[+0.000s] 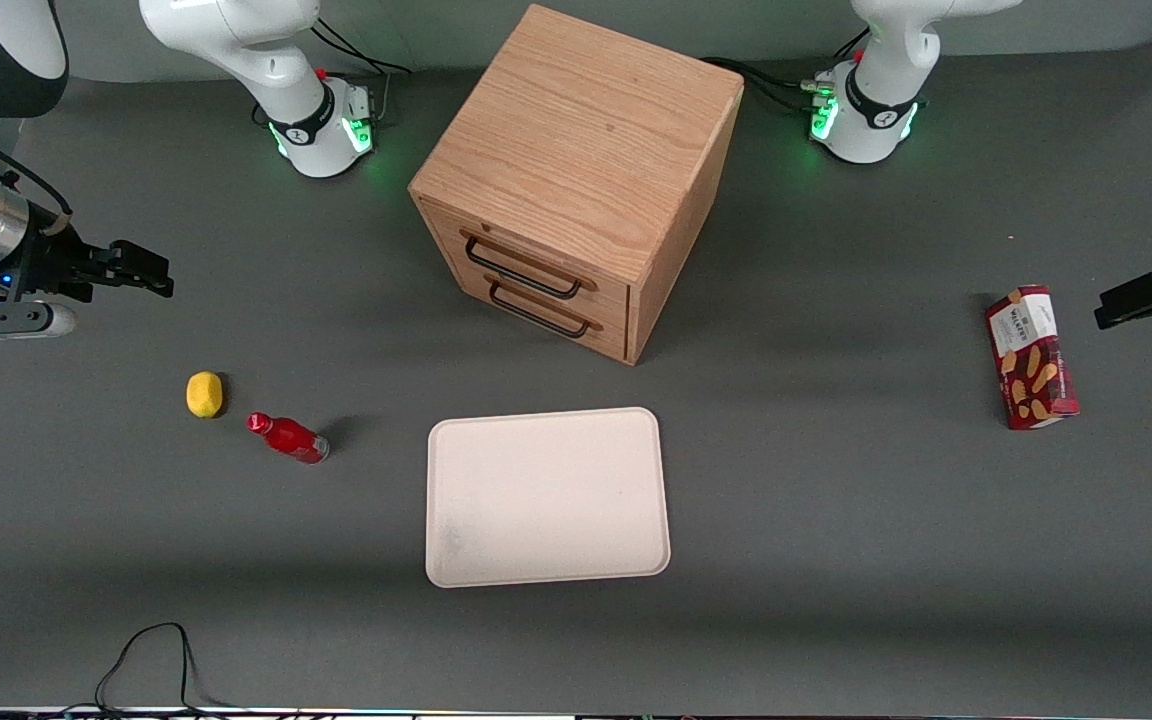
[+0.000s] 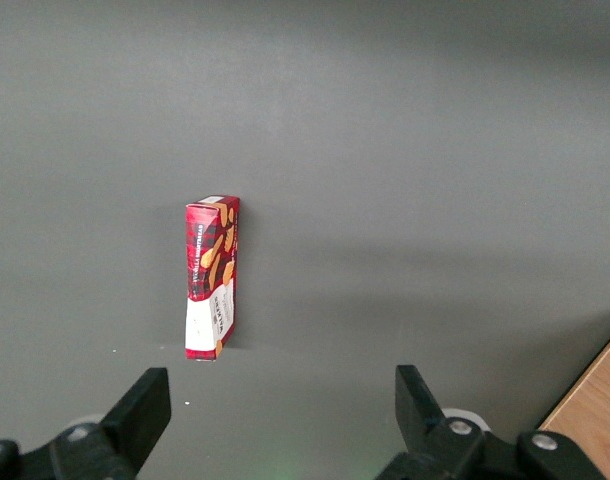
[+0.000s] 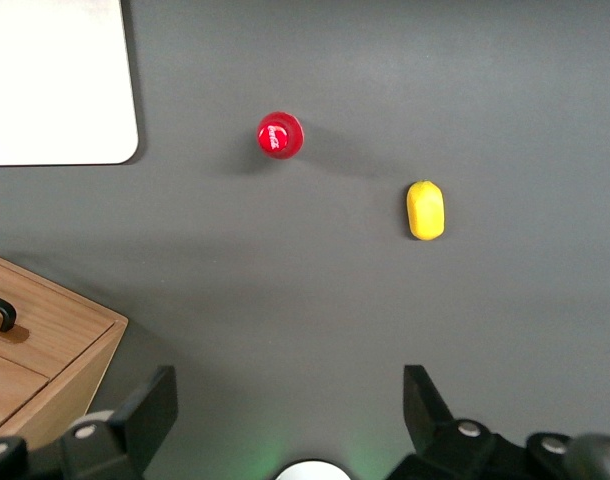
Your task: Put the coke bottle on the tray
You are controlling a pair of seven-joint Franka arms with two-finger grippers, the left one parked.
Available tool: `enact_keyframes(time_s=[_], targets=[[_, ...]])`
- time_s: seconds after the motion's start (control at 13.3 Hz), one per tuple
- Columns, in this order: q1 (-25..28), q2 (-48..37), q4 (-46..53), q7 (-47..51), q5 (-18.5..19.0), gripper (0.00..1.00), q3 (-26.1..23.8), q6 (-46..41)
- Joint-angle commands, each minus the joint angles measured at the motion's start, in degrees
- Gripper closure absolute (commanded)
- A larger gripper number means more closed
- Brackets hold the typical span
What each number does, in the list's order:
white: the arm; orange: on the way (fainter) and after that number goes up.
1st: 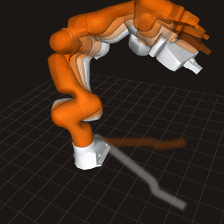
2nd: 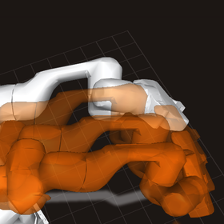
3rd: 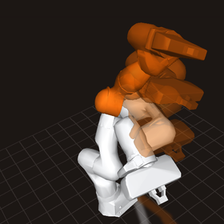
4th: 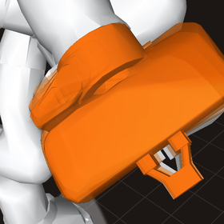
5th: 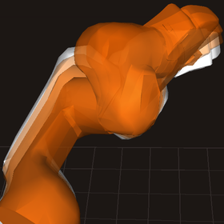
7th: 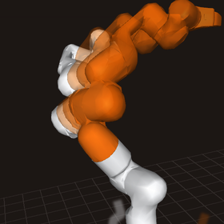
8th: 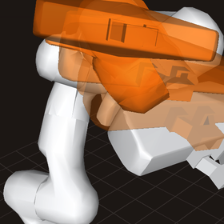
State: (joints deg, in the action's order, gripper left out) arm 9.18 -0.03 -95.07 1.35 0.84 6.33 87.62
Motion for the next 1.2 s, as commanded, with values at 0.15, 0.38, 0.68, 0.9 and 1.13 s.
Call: enact_keyframes(time_s=[0.15,0.38,0.68,0.9,1.13], targets=[[1.02,0.65,1.99,-1.26,0.39,0.00,0.96,-1.23],[0.92,0.65,2.08,-1.36,0.39,0.00,0.96,-1.23],[0.66,1.60,5.14,-1.00,0.39,0.00,1.05,-3.41],[0.66,2.58,6.47,-1.35,0.48,0.00,0.96,-4.92],[0.75,2.49,6.30,-1.36,0.48,0.00,1.05,-5.01]])
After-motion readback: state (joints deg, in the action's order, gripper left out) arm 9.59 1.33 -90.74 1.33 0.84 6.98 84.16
